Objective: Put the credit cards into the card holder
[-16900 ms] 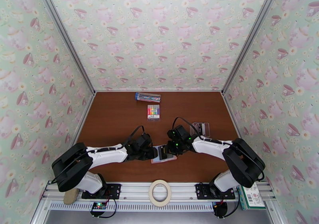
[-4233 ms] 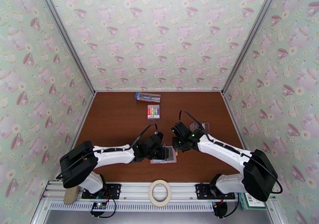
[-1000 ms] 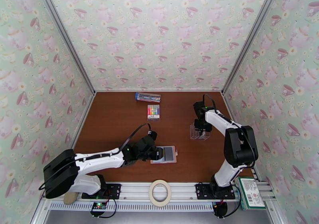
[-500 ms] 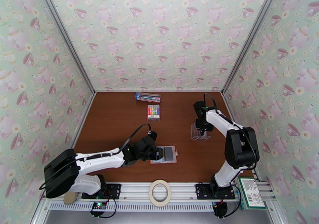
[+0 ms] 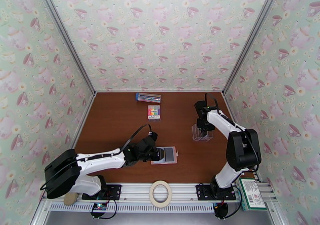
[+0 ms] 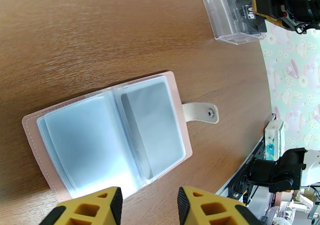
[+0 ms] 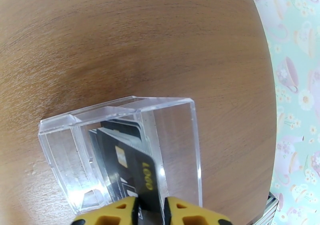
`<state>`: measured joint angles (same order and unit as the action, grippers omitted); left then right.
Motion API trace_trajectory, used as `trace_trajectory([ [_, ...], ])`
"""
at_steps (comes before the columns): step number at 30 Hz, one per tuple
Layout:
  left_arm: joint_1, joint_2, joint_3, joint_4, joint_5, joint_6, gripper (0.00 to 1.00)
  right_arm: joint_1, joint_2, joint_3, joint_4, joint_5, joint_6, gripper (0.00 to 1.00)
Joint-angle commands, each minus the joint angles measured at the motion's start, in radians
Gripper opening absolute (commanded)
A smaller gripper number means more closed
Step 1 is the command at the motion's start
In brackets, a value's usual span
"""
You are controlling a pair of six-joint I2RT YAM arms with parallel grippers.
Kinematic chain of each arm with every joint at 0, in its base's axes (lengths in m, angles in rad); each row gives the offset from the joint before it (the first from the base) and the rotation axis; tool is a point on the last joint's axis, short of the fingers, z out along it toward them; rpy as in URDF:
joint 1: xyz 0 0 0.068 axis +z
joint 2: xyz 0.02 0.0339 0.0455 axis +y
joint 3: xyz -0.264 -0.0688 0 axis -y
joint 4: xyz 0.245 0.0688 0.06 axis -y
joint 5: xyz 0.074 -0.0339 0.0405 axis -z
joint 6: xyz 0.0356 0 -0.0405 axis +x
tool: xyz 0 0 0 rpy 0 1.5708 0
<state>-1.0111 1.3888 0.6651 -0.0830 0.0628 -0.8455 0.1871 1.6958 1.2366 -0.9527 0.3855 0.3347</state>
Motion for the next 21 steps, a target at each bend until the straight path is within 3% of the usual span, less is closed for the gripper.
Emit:
trace_trajectory([
  [1,0.007,0.014,0.014,0.004,0.005,0.003,0.44,-0.009,-0.028,0.021,-0.02,0.006,0.0,0.2],
  [21,0.006,0.011,0.012,0.008,0.006,-0.001,0.44,-0.008,-0.063,0.014,-0.028,-0.048,0.01,0.02],
])
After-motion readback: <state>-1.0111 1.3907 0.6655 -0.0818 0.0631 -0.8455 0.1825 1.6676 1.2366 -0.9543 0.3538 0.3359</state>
